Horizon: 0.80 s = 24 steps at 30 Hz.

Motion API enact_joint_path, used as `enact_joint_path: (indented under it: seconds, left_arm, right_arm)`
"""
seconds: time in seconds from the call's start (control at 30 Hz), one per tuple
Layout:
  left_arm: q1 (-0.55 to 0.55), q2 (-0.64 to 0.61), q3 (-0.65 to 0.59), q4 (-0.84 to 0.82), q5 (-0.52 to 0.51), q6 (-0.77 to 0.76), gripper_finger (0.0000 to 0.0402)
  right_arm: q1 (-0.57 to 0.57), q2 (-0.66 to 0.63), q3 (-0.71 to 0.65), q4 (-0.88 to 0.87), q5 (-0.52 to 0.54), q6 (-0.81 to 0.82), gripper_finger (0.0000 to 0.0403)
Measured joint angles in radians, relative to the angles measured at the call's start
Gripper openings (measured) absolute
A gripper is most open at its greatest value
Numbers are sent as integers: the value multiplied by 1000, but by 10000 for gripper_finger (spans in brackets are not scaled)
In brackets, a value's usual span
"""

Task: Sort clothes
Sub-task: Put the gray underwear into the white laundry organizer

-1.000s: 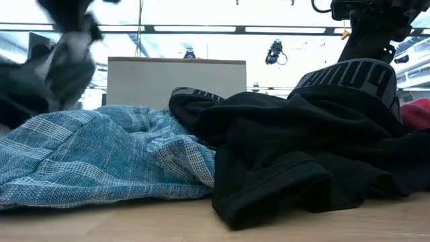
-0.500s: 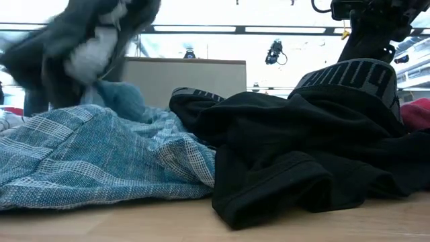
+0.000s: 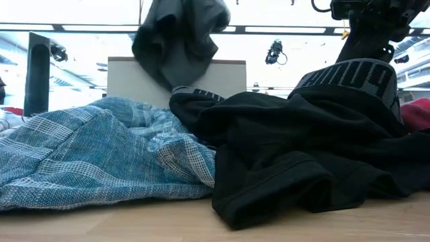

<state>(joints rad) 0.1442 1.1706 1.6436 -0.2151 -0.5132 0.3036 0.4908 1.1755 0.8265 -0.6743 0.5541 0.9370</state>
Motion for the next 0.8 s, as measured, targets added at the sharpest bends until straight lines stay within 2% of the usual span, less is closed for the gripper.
enact_joint_path:
  seconds: [0.1,0.3,0.47,0.6,0.8]
  left_arm:
    - [47,0,0,50,-3,22,0]
    - [125,1,0,47,-2,31,0]
    - [145,10,-17,-118,14,-38,0]
    - [145,45,-95,-240,32,-128,0]
    - [171,128,-273,-240,93,-252,0]
  right_arm:
    - [0,0,0,0,1,-14,137]
    - [0,0,0,0,3,-22,137]
    - [0,0,0,0,3,-24,137]
    - [0,0,0,0,25,-25,137]
    - [0,0,0,0,32,-24,137]
